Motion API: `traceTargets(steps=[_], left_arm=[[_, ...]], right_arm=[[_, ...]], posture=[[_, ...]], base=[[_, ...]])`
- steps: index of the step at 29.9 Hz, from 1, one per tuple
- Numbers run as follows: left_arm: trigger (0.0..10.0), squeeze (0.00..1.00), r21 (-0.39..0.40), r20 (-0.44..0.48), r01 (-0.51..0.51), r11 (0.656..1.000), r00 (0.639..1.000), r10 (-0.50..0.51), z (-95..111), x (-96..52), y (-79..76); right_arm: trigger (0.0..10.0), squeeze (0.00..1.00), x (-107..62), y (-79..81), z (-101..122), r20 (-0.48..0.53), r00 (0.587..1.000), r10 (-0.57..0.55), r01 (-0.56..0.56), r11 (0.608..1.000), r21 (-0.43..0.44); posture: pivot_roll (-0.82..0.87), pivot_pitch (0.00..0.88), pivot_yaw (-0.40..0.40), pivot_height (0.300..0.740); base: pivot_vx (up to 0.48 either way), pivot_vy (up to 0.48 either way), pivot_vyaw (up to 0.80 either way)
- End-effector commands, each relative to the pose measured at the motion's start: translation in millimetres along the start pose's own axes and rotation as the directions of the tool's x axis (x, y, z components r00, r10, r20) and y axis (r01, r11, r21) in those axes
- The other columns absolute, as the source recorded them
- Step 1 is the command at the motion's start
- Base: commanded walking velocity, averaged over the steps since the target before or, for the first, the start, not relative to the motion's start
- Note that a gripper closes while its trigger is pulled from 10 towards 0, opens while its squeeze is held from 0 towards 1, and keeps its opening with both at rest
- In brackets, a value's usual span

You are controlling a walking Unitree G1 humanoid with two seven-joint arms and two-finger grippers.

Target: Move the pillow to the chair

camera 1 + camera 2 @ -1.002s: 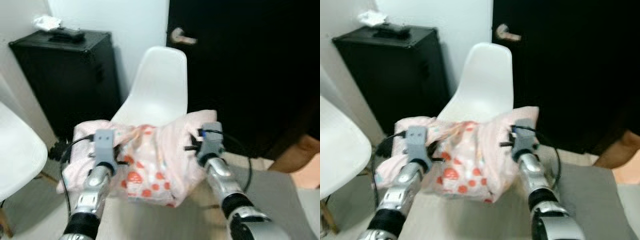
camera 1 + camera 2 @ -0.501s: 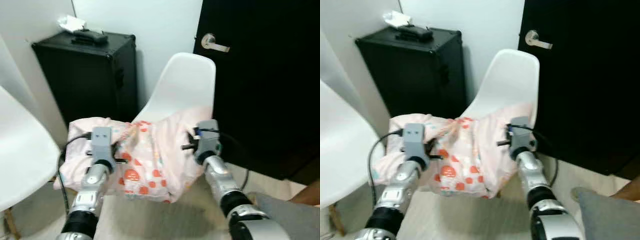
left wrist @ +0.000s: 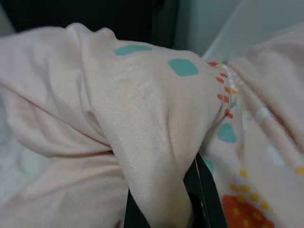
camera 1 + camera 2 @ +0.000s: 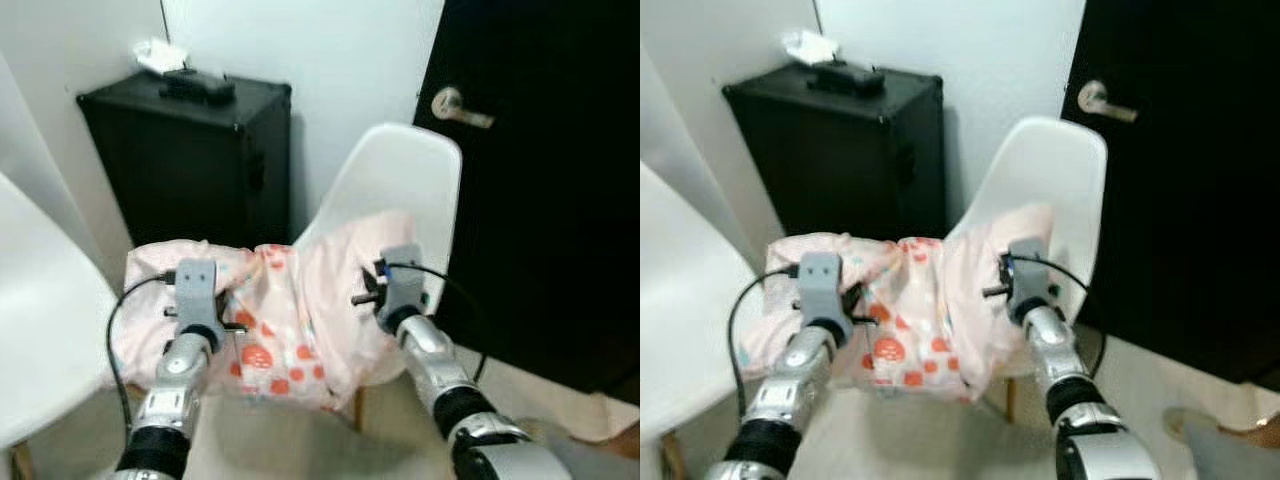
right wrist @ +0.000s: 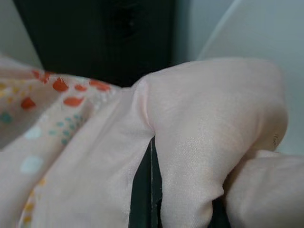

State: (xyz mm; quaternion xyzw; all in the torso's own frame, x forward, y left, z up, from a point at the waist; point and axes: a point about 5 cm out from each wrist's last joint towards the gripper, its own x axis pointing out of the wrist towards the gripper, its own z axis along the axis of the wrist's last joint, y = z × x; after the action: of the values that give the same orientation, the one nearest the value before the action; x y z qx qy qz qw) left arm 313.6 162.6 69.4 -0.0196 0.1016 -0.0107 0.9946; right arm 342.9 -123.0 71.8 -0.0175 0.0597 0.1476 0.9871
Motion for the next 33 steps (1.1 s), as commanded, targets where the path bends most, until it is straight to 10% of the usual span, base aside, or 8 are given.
traceTargets(steps=[1,23,33], left_arm=[[10.0,0.00,-0.001,0.052,0.044,0.999,0.998,-0.044,9.7,2.2,-11.7],[10.0,0.00,-0.005,0.049,0.039,0.999,0.998,-0.039,9.7,2.4,-11.0],[10.0,0.00,-0.002,0.048,0.041,0.999,0.998,-0.041,9.9,3.1,-10.4]], right_arm=[[10.0,0.00,2.5,3.8,5.0,0.022,0.999,0.033,-0.033,0.999,-0.005],[10.0,0.00,2.6,7.2,3.4,0.014,0.998,0.059,-0.059,0.998,-0.002],[10.0,0.00,2.2,5.2,3.5,0.013,0.999,0.052,-0.052,0.999,-0.003]], posture=[[0.03,0.000,-0.025,0.734],[0.04,0.000,-0.026,0.734],[0.03,0.000,-0.021,0.734]], base=[[0.334,0.000,0.00],[0.330,0.000,0.00],[0.332,0.000,-0.80]])
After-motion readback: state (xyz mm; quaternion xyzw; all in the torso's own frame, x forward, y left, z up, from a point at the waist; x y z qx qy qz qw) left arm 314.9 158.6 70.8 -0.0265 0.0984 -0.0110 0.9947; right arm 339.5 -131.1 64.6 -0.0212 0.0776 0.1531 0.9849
